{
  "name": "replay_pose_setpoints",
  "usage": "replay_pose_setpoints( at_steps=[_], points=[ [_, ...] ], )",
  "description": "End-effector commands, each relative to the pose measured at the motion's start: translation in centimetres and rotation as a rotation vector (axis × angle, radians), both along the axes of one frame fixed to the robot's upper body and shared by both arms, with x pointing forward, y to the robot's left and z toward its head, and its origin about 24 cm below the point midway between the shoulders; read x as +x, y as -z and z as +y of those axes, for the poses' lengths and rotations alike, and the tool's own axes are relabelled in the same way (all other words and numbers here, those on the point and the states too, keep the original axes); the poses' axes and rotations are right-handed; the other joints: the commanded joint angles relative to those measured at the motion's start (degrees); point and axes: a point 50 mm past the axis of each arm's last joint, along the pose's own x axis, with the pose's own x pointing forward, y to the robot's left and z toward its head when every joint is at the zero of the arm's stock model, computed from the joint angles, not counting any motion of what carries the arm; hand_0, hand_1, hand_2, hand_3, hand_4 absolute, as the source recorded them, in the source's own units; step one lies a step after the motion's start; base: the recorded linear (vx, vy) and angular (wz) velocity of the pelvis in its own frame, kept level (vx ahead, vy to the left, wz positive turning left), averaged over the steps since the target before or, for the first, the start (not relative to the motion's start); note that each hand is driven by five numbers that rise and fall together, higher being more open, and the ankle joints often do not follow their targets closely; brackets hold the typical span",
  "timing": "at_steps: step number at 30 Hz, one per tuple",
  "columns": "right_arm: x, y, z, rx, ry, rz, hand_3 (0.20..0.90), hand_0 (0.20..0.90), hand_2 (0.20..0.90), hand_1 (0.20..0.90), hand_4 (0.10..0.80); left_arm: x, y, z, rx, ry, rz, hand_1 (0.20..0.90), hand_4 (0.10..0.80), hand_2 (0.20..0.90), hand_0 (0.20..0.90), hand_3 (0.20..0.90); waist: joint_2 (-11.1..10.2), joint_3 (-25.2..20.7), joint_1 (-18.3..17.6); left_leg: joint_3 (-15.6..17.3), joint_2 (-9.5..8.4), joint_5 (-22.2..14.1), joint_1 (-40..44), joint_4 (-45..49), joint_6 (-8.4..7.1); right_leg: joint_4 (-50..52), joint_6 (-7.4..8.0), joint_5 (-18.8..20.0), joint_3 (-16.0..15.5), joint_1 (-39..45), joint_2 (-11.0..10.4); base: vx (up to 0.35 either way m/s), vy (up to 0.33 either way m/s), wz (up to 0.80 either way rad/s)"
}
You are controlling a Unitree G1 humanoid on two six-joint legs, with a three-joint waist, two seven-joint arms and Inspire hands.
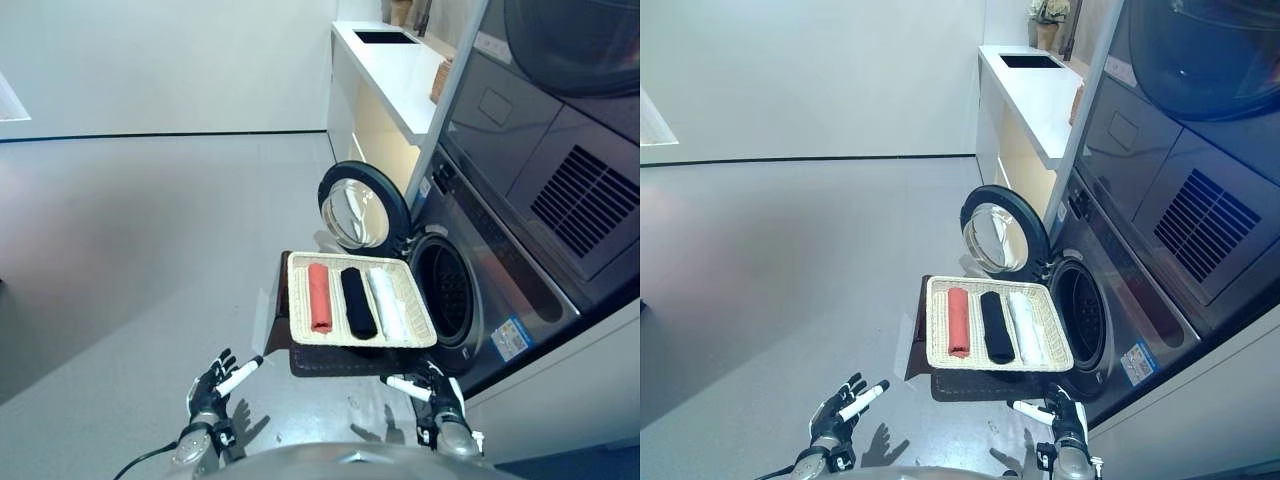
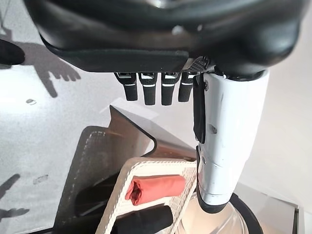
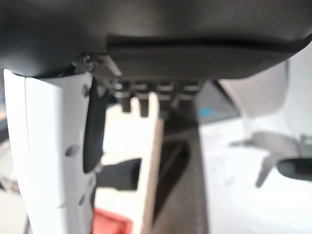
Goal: Pick up the clothes and place them into the washing machine
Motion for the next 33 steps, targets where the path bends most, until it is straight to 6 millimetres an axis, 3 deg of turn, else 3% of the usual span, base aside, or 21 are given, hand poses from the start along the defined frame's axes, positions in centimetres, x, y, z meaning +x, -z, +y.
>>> replay_pose_setpoints(
  at_steps=[1, 6, 8, 9, 11, 13, 14, 17, 19, 21, 23, 25, 27, 28, 29, 33],
  points=[
    [5.9, -2.8, 0.0, 0.002, -0.025, -0.221, 0.900, 0.900, 0.900, 0.900, 0.800, 6.7, -4.0, 0.5, 0.039, 0.033, -0.300, 0.900, 0.800, 0.900, 0.900, 0.900, -0.1, 3.3, 1.2, 0.6, -7.00, -5.1, 1.1, 1.1, 4.68, 6.0, -0.70, -2.1, -2.2, -2.0, 0.5, 0.020, 0.090, 0.00],
    [6.5, -3.3, 0.0, 0.044, 0.024, -0.260, 0.900, 0.900, 0.900, 0.900, 0.800, 7.1, -4.4, 0.7, 0.043, 0.036, -0.315, 0.900, 0.800, 0.900, 0.900, 0.900, 0.1, 4.4, 1.2, 0.4, -9.23, -8.0, -0.1, 5.7, 7.27, 14.6, 0.25, -2.4, -0.9, -5.3, -2.2, 0.036, 0.131, 0.01],
    [6.6, -3.4, 0.1, 0.044, 0.024, -0.268, 0.900, 0.900, 0.900, 0.900, 0.800, 7.7, -5.0, 0.8, 0.054, 0.057, -0.340, 0.900, 0.800, 0.900, 0.900, 0.900, 0.4, 5.8, 0.4, -0.4, -11.19, -9.8, -0.3, 8.1, 9.24, 24.7, -0.43, 3.8, 1.2, -10.1, -4.1, 0.024, 0.218, 0.02],
    [6.6, -3.4, 0.1, 0.044, 0.024, -0.268, 0.900, 0.900, 0.900, 0.900, 0.800, 7.7, -5.0, 0.8, 0.054, 0.057, -0.340, 0.900, 0.800, 0.900, 0.900, 0.900, 0.4, 5.8, 0.4, -0.4, -11.28, -9.9, -0.4, 8.3, 9.31, 24.9, -0.35, 3.7, 1.4, -10.2, -4.2, 0.020, 0.140, -0.03],
    [6.7, -3.5, 0.2, 0.048, 0.025, -0.274, 0.900, 0.900, 0.900, 0.900, 0.800, 7.8, -5.2, 1.0, 0.065, 0.066, -0.347, 0.900, 0.800, 0.900, 0.900, 0.900, 0.9, 7.0, -0.3, -0.8, -11.96, -10.6, -0.2, 9.6, 10.51, 30.9, -1.38, 7.3, 2.2, -13.4, -4.3, -0.003, 0.168, -0.08],
    [7.1, -3.7, 0.5, 0.053, 0.024, -0.283, 0.900, 0.900, 0.900, 0.900, 0.800, 7.9, -5.4, 1.5, 0.075, 0.054, -0.350, 0.900, 0.800, 0.900, 0.900, 0.900, 2.0, 8.2, -0.3, 0.3, -11.75, -11.6, 0.2, 10.7, 11.16, 33.4, -2.07, 5.5, -1.3, -16.9, -4.9, 0.041, 0.153, 0.03],
    [7.1, -3.7, 0.5, 0.053, 0.024, -0.283, 0.900, 0.900, 0.900, 0.900, 0.800, 7.9, -5.4, 1.5, 0.075, 0.054, -0.350, 0.900, 0.800, 0.900, 0.900, 0.900, 2.1, 8.2, -0.4, 0.2, -11.67, -11.6, 0.3, 10.8, 11.12, 33.4, -2.13, 5.4, -1.4, -16.9, -4.9, 0.127, 0.015, -0.04],
    [7.1, -3.6, 0.4, 0.050, 0.012, -0.277, 0.900, 0.900, 0.900, 0.900, 0.800, 7.7, -5.0, 1.5, 0.071, 0.043, -0.332, 0.900, 0.800, 0.900, 0.900, 0.900, 1.9, 7.9, -1.9, -0.3, -11.67, -13.3, 2.8, 9.5, 9.95, 24.4, -1.39, 3.6, -3.1, -18.8, -4.5, 0.236, -0.072, -0.06],
    [7.1, -3.5, 0.2, 0.046, 0.023, -0.270, 0.900, 0.900, 0.900, 0.900, 0.800, 7.8, -4.9, 1.3, 0.069, 0.039, -0.332, 0.900, 0.800, 0.900, 0.900, 0.900, 0.7, 7.7, -3.5, -1.7, -12.17, -14.4, 5.2, 8.2, 8.73, 13.3, 0.56, 6.0, -1.3, -21.0, -3.8, 0.275, -0.113, 0.20],
    [7.1, -3.4, 0.2, 0.045, 0.029, -0.261, 0.900, 0.900, 0.900, 0.900, 0.800, 8.0, -4.8, 1.1, 0.069, 0.042, -0.331, 0.900, 0.800, 0.900, 0.900, 0.900, 0.9, 7.8, -4.7, -2.6, -10.77, -15.2, 8.6, 5.6, 7.67, 4.8, 1.97, 10.1, 0.0, -22.1, -2.0, 0.324, -0.096, 0.42],
    [7.3, -3.4, 0.2, 0.038, 0.030, -0.258, 0.900, 0.900, 0.900, 0.900, 0.800, 8.3, -4.7, 0.5, 0.057, 0.039, -0.328, 0.900, 0.800, 0.900, 0.900, 0.900, 0.8, 7.6, -5.9, -4.2, -9.52, -15.5, 12.2, 2.4, 6.41, 2.6, 2.94, 12.1, 1.5, -23.8, -0.5, 0.313, -0.110, -0.21],
    [7.3, -3.5, 0.4, 0.040, 0.029, -0.261, 0.900, 0.900, 0.900, 0.900, 0.800, 8.3, -4.6, 0.2, 0.051, 0.032, -0.326, 0.900, 0.800, 0.900, 0.900, 0.900, 0.6, 7.5, -6.2, -4.9, -8.93, -15.6, 13.5, 1.6, 6.00, 4.4, 2.90, 12.3, 2.2, -24.1, -0.4, 0.235, -0.151, -0.17],
    [7.3, -3.4, 0.4, 0.038, 0.029, -0.257, 0.900, 0.900, 0.900, 0.900, 0.800, 8.3, -4.3, -0.4, 0.034, 0.021, -0.309, 0.900, 0.800, 0.900, 0.900, 0.900, 0.6, 6.9, -6.5, -5.7, -6.60, -15.9, 14.4, 1.4, 4.82, 5.8, 1.87, 12.0, 0.5, -24.0, -0.2, 0.229, -0.234, 0.26],
    [7.3, -3.4, 0.4, 0.038, 0.029, -0.257, 0.900, 0.900, 0.900, 0.900, 0.800, 8.3, -4.3, -0.4, 0.034, 0.021, -0.309, 0.900, 0.800, 0.900, 0.900, 0.900, 0.7, 7.0, -6.5, -5.7, -6.44, -16.0, 14.5, 1.4, 4.78, 5.7, 1.84, 12.0, 0.4, -23.9, -0.1, 0.093, -0.178, 0.58],
    [7.6, -3.5, 0.3, 0.029, 0.014, -0.261, 0.900, 0.900, 0.900, 0.900, 0.800, 8.4, -4.1, -0.6, 0.029, 0.011, -0.297, 0.900, 0.800, 0.900, 0.900, 0.900, 1.4, 6.5, -6.9, -5.9, -4.71, -15.2, 14.2, 2.0, 3.75, 6.4, 1.28, 11.3, 0.2, -23.7, 0.8, 0.144, -0.184, 0.61],
    [8.5, -4.3, -0.4, 0.002, 0.004, -0.298, 0.900, 0.900, 0.900, 0.900, 0.800, 9.3, -4.2, -1.3, -0.013, -0.003, -0.312, 0.900, 0.800, 0.900, 0.900, 0.900, 3.5, 6.2, -7.6, -6.9, 0.31, -6.4, 10.7, 9.0, 0.61, 11.1, -1.24, 6.9, -1.4, -24.4, 3.3, 0.187, -0.220, 0.72]
  ],
)
